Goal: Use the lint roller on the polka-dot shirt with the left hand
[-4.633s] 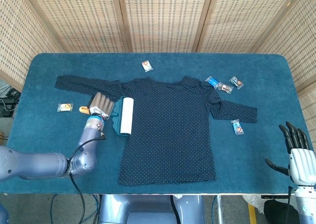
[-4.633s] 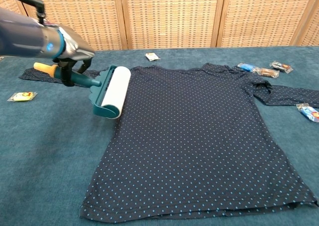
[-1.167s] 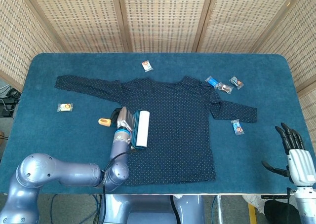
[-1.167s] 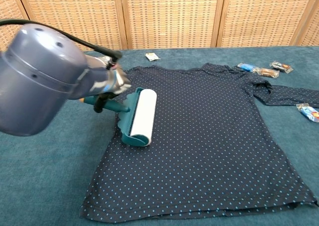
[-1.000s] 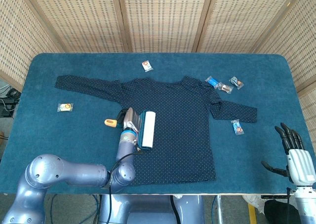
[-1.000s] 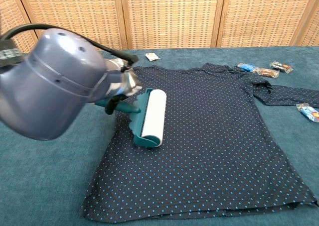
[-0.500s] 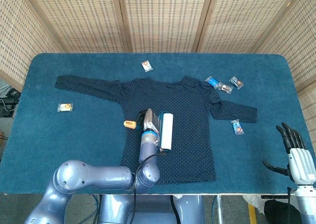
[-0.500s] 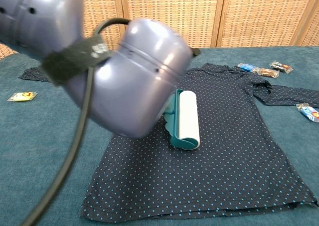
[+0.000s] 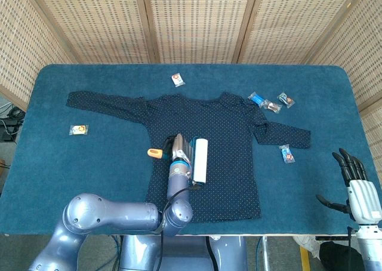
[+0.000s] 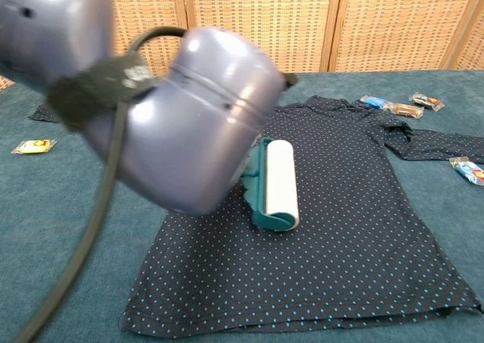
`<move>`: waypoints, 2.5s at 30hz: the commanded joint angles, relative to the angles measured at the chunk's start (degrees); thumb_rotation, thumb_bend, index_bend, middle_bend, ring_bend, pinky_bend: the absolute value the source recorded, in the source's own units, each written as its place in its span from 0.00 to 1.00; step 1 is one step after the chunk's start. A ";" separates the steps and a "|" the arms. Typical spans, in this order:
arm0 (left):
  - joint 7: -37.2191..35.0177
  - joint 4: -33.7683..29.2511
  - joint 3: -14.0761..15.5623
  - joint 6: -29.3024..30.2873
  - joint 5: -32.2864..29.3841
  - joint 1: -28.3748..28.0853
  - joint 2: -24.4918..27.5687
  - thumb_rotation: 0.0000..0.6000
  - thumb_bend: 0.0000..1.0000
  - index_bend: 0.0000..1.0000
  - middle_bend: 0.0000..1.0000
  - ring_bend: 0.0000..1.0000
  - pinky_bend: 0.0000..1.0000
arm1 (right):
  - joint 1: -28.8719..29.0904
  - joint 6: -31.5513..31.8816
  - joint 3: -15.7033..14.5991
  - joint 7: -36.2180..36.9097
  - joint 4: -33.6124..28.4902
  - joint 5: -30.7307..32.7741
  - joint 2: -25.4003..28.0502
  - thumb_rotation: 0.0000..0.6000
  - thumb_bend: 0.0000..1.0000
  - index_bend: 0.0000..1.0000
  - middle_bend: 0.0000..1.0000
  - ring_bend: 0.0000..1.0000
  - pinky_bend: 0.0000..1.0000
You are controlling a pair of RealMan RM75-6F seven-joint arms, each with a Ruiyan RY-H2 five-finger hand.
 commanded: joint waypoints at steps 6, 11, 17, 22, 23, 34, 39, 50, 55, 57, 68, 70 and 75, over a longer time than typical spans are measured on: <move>-6.35 -14.16 6.38 2.25 3.00 10.19 11.29 1.00 1.00 0.87 0.84 0.74 0.72 | -0.33 1.47 -0.30 -2.11 -0.97 -1.21 -0.08 1.00 0.12 0.03 0.00 0.00 0.00; -9.87 -19.69 9.23 1.85 5.79 13.57 16.55 1.00 1.00 0.87 0.84 0.74 0.72 | -0.54 2.39 -0.28 -3.29 -1.40 -1.68 -0.14 1.00 0.12 0.03 0.00 0.00 0.00; -19.89 -25.17 11.74 -2.62 13.71 18.73 23.65 1.00 1.00 0.87 0.84 0.74 0.71 | -0.75 3.28 -0.50 -5.50 -2.00 -2.49 -0.35 1.00 0.12 0.03 0.00 0.00 0.00; -35.21 -28.92 13.28 -7.69 28.17 25.40 29.46 1.00 1.00 0.82 0.76 0.69 0.65 | -0.93 3.91 -0.55 -7.37 -2.27 -2.85 -0.60 1.00 0.12 0.03 0.00 0.00 0.00; -37.66 -29.43 13.98 -8.10 30.65 26.60 30.36 1.00 0.99 0.78 0.71 0.66 0.62 | -0.98 4.04 -0.54 -7.62 -2.34 -2.88 -0.63 1.00 0.12 0.03 0.00 0.00 0.00; -53.84 -30.13 20.65 -10.34 44.00 34.26 37.08 1.00 0.92 0.71 0.63 0.60 0.56 | -1.33 5.06 -0.65 -9.80 -2.91 -3.48 -0.87 1.00 0.12 0.03 0.00 0.00 0.00; -58.21 -28.02 22.58 -11.25 46.29 36.18 38.61 1.00 0.61 0.31 0.32 0.34 0.35 | -1.56 6.16 -1.03 -11.67 -3.69 -4.97 -1.00 1.00 0.12 0.03 0.00 0.00 0.00; -71.36 -20.00 23.37 -10.17 54.60 41.13 35.39 1.00 0.36 0.00 0.00 0.00 0.00 | -1.91 7.74 -2.27 -15.12 -4.90 -8.35 -1.61 1.00 0.12 0.03 0.00 0.00 0.00; -80.71 -24.59 22.48 -7.91 60.31 45.02 37.94 1.00 0.36 0.00 0.00 0.00 0.00 | -1.91 7.06 -2.31 -15.64 -5.19 -7.68 -1.48 1.00 0.12 0.03 0.00 0.00 0.00; -85.44 -26.62 22.84 -5.16 65.13 47.67 38.93 1.00 0.36 0.00 0.00 0.00 0.00 | -1.91 6.96 -2.14 -15.47 -5.21 -7.28 -1.39 1.00 0.12 0.03 0.00 0.00 0.00; -99.10 -25.19 29.18 17.93 87.95 64.09 36.66 1.00 0.34 0.00 0.00 0.00 0.00 | -2.00 5.93 -1.00 -16.06 -5.60 -4.16 -1.02 1.00 0.12 0.00 0.00 0.00 0.00; -100.13 -25.18 29.63 19.50 89.22 65.85 36.57 1.00 0.29 0.00 0.00 0.00 0.00 | -2.10 5.85 -0.92 -16.25 -6.03 -3.80 -0.81 1.00 0.12 0.00 0.00 0.00 0.00; -102.62 -23.98 31.10 21.32 92.46 69.26 36.76 1.00 0.09 0.00 0.00 0.00 0.00 | -2.23 5.62 -0.53 -16.70 -6.14 -2.80 -0.43 1.00 0.12 0.00 0.00 0.00 0.00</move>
